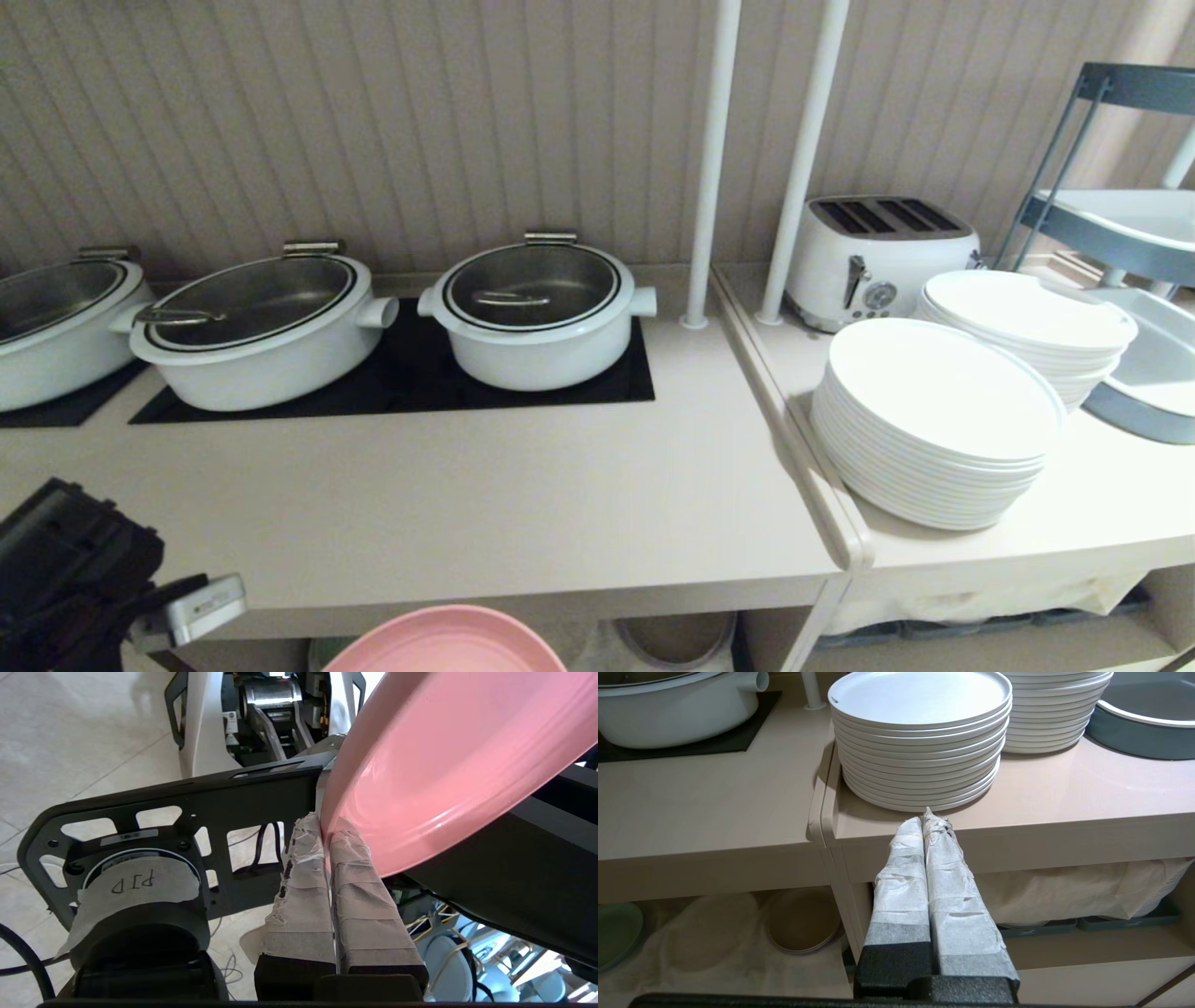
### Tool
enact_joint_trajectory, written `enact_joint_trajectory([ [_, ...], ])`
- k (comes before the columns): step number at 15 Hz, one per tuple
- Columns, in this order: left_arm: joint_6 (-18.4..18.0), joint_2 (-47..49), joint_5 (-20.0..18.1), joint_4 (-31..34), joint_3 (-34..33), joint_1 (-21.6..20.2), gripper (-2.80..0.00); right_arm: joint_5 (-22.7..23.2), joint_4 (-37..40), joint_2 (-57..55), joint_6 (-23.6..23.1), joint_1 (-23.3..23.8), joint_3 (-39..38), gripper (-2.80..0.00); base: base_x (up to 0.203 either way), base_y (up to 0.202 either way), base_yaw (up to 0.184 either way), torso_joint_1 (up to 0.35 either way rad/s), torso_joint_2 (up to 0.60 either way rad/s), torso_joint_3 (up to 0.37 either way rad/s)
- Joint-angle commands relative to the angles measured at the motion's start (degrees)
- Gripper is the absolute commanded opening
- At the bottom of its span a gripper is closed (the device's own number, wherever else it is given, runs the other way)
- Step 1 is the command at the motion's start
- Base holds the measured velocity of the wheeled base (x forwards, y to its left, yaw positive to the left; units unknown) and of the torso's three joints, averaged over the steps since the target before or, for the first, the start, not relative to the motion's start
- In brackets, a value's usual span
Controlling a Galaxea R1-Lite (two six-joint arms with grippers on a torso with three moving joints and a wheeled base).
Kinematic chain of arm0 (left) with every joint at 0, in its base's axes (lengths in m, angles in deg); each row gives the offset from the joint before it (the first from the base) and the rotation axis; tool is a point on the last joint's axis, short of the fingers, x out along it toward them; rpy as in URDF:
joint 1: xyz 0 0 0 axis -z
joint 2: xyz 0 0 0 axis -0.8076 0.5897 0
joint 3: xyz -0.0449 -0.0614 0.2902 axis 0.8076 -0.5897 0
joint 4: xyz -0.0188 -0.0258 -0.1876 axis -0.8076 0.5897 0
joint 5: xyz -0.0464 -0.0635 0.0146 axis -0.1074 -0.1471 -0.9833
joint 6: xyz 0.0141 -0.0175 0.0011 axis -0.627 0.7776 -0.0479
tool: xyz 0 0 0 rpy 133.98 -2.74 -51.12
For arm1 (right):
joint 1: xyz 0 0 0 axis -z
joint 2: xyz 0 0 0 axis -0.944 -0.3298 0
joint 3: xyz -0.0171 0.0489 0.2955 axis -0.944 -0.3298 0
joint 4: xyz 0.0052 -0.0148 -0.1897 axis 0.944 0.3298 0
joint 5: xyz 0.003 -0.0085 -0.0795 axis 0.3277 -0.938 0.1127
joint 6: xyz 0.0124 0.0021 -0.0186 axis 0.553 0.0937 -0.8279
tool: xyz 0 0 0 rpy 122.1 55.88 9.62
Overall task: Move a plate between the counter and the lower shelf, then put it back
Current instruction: Put the plate in the cupboard
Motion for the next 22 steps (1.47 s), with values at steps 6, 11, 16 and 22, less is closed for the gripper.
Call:
enact_joint_trajectory([
  [6, 0.1, 0.1, 0.0, 0.3, 0.0, 0.0, -2.80, 0.0, 0.0, -0.1, 0.0, 0.0, 0.0, -2.80, 0.000, 0.000, 0.000, 0.000, 0.00, 0.000],
  [11, 0.1, 0.0, 0.1, 0.4, 0.1, 0.0, -2.80, 0.0, 0.0, -0.1, 0.0, 0.0, 0.0, -2.80, 0.000, 0.000, 0.000, 0.000, 0.00, 0.000],
  [16, 0.1, -0.7, 0.0, 0.4, 0.0, 0.0, -2.80, 0.0, -0.1, -0.1, 0.2, 0.0, 0.0, -2.80, 0.000, 0.000, 0.000, 0.000, 0.00, 0.000],
  [22, 0.1, -2.6, 0.3, 0.4, -2.3, 0.0, -2.80, 0.0, -0.1, -0.1, 0.1, 0.0, 0.0, -2.80, 0.000, 0.000, 0.000, 0.000, 0.00, 0.000],
])
